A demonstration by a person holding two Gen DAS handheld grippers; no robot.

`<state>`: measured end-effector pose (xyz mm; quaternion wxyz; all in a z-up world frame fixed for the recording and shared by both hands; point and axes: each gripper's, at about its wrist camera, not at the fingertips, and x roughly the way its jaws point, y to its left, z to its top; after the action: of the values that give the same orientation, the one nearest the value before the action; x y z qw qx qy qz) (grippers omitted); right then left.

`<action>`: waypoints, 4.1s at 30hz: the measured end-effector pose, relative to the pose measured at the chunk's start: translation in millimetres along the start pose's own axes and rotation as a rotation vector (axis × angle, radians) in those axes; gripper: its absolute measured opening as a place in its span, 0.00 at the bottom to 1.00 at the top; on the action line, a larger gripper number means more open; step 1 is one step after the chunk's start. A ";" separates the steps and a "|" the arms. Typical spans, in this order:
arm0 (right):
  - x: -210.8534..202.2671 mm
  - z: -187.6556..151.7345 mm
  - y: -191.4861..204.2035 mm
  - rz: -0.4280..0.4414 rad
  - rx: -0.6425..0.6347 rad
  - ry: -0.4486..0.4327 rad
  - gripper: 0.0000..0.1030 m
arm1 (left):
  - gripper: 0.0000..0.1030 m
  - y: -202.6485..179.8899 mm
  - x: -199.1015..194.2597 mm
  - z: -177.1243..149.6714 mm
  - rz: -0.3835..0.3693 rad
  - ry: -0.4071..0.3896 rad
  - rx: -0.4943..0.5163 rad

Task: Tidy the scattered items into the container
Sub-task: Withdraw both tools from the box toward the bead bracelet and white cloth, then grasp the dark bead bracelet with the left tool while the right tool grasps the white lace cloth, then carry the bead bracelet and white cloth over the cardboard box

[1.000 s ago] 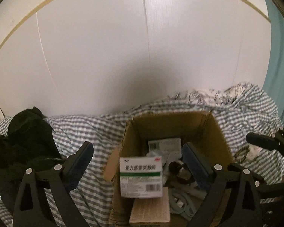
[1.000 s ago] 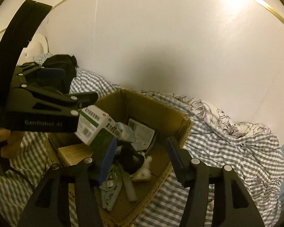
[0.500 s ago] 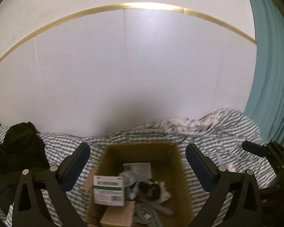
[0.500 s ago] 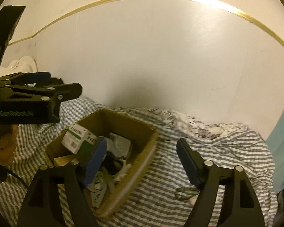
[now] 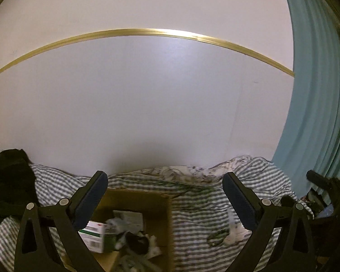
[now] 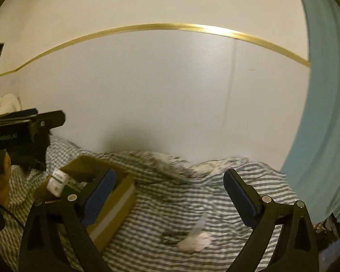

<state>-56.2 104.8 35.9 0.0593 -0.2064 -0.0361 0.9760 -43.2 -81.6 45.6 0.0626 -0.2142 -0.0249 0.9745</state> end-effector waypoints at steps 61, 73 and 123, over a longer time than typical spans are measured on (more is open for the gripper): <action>195.3 -219.3 -111.2 0.037 0.085 0.586 0.08 | 0.15 -131.2 242.0 -233.2 -0.106 0.580 0.303; 147.1 -184.8 -111.1 -0.007 0.104 0.483 0.07 | 0.11 -122.4 200.9 -193.7 -0.174 0.564 0.268; -22.9 -15.9 -0.5 -0.001 0.081 0.013 0.07 | 0.11 -28.9 -14.8 -10.4 -0.220 0.029 0.194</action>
<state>-28.9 103.0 30.6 0.0682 -0.2103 0.0037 0.9752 -22.3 -54.7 44.4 0.1898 -0.2172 0.0469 0.9564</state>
